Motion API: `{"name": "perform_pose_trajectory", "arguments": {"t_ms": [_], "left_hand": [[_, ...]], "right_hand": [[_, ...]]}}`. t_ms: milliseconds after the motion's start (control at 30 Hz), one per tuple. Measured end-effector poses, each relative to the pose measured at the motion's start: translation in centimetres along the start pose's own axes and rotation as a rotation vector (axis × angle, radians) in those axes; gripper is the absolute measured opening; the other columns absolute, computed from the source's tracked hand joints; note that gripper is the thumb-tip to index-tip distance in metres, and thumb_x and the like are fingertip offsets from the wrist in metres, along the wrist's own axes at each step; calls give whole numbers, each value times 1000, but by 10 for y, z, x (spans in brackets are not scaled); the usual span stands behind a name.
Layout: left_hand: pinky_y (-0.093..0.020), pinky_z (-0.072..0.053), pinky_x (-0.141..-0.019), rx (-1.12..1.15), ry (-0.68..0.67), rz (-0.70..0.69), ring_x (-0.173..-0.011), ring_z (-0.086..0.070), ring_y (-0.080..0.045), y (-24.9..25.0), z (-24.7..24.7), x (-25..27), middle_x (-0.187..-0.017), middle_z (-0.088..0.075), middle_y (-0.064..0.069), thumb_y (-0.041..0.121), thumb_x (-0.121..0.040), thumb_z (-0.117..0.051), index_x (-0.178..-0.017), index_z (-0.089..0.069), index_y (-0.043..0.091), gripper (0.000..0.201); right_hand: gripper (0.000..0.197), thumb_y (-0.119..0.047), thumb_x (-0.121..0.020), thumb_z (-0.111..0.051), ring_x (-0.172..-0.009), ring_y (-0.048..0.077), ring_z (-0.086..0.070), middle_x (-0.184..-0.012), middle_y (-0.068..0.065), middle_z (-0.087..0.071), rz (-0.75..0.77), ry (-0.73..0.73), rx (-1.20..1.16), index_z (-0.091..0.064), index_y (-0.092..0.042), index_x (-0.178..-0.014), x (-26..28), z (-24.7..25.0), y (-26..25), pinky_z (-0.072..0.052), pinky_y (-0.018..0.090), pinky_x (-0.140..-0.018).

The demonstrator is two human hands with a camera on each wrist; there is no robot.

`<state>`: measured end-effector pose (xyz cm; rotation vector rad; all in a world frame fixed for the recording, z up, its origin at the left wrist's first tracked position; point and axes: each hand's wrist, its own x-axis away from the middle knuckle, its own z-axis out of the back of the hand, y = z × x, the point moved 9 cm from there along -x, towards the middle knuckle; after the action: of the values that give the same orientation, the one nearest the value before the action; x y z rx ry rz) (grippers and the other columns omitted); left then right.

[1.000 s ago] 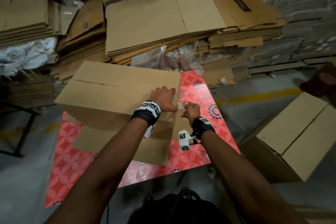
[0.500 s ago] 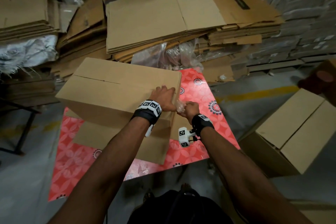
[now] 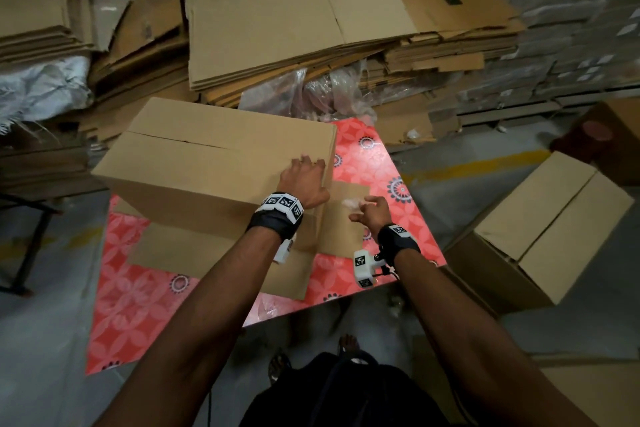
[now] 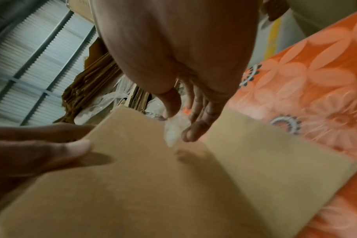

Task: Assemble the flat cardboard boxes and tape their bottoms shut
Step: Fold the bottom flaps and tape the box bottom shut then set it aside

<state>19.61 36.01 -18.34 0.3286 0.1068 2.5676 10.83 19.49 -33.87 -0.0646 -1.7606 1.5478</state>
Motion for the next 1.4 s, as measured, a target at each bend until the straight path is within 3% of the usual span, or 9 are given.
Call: {"name": "perform_pose_trajectory", "arguments": {"t_ms": [100, 267, 367, 467, 533, 633, 800, 1067, 1400], "left_hand": [[-48, -47, -97, -23, 61, 13, -126, -50, -40, 13, 1, 10, -137, -52, -22, 27, -87, -62, -136, -50, 7, 54], [-45, -47, -97, -80, 110, 2, -122, -56, -38, 29, 5, 17, -130, -58, -19, 19, -91, -63, -130, -56, 3, 43], [-45, -48, -96, -45, 124, 2, -121, -56, -39, 25, 5, 15, -129, -58, -19, 21, -89, -65, -130, -55, 3, 45], [-45, -50, -92, -19, 128, -8, -118, -57, -39, 22, 2, 13, -128, -58, -19, 22, -88, -65, -131, -53, 2, 49], [-45, -51, -90, -10, 131, -1, -116, -58, -38, 20, -1, 12, -127, -58, -19, 22, -86, -64, -133, -53, 3, 52], [-46, -52, -90, 1, 128, 4, -116, -58, -38, 17, -3, 10, -127, -59, -19, 23, -85, -65, -134, -52, 3, 54], [-47, -51, -92, 19, 120, 14, -119, -57, -38, 15, -5, 10, -131, -57, -19, 22, -85, -64, -137, -49, 3, 57], [-45, -50, -92, 27, 121, 5, -119, -57, -38, 15, -2, 12, -131, -58, -19, 22, -86, -64, -138, -49, 3, 57], [-45, -51, -91, 49, 123, -8, -117, -59, -38, 16, 5, 21, -127, -60, -18, 20, -84, -62, -131, -53, 4, 50]], "right_hand": [[12, 1, -95, -55, -55, 24, -67, -101, 25, -67, 47, 110, 181, -54, -6, -104, 0, 50, 23, -60, 44, -66], [12, 0, -88, -64, -68, 32, -72, -99, 22, -68, 142, 287, 426, -62, -7, -98, 20, 130, 36, -60, 33, -58], [10, -15, -80, -71, -62, 24, -74, -98, 24, -70, 130, 302, 569, -69, -24, -85, 7, 163, 60, -62, 33, -61], [14, -14, -82, -67, -75, 29, -74, -79, 16, -74, 81, 290, 669, -72, -22, -93, 21, 169, 56, -60, 38, -77], [22, -6, -87, -62, -87, 33, -72, -96, 18, -75, 43, 305, 721, -70, -12, -108, 30, 168, 51, -56, 33, -77], [34, -9, -89, -61, -93, 37, -68, -104, 14, -69, 40, 348, 853, -53, -22, -120, 38, 164, 44, -53, 37, -75], [16, -18, -96, -58, -99, 41, -67, -110, 19, -71, 82, 329, 1123, -68, -17, -108, 37, 158, 42, -46, 37, -73], [21, -32, -91, -72, -92, 38, -67, -105, 19, -70, 154, 397, 935, -74, -11, -92, 43, 163, 37, -50, 36, -75], [13, -21, -84, -78, -82, 32, -66, -80, 11, -72, 284, 356, 629, -74, -10, -80, 49, 111, 1, -40, 29, -70]]}}
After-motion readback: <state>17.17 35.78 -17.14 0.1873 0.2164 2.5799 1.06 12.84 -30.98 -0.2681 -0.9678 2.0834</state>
